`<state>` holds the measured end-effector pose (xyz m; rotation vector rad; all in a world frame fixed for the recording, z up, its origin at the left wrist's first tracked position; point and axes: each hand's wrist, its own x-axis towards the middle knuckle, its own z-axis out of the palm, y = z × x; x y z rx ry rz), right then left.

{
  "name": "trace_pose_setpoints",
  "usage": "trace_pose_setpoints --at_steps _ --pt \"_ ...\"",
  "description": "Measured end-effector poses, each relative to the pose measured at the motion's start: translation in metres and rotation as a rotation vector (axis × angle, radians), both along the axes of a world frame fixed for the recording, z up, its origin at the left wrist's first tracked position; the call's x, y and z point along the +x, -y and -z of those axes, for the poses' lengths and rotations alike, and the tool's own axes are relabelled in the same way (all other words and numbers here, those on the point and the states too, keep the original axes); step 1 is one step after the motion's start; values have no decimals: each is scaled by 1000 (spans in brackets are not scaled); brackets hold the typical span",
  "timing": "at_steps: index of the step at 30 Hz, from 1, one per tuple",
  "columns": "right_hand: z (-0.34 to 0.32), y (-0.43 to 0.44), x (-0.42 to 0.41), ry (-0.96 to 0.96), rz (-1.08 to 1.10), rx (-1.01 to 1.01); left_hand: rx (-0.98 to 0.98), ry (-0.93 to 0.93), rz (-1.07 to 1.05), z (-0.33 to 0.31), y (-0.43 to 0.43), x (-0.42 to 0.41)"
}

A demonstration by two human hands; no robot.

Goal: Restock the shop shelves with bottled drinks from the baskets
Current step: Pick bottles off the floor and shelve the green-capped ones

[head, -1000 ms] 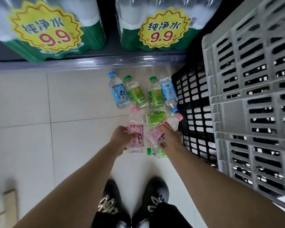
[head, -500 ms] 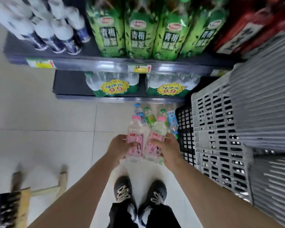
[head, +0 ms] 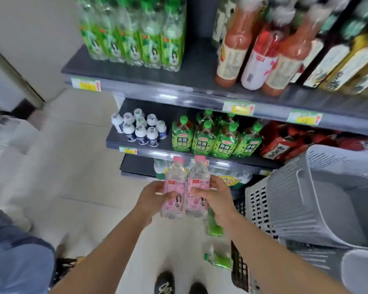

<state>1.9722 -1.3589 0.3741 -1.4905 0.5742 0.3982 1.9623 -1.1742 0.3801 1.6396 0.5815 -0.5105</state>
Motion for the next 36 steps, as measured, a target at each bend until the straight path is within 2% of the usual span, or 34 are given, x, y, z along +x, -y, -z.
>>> trace_pose_setpoints --at_steps 9,16,26,36 --pt "-145 -26 29 311 -116 7 -24 243 -162 -144 -25 7" --pt "-236 -42 46 518 -201 -8 27 426 -227 -233 -48 13" --pt "-338 -84 90 721 -215 -2 -24 636 -192 -330 -86 56" --pt "-419 -161 145 885 -163 20 -32 808 -169 -406 -167 116"
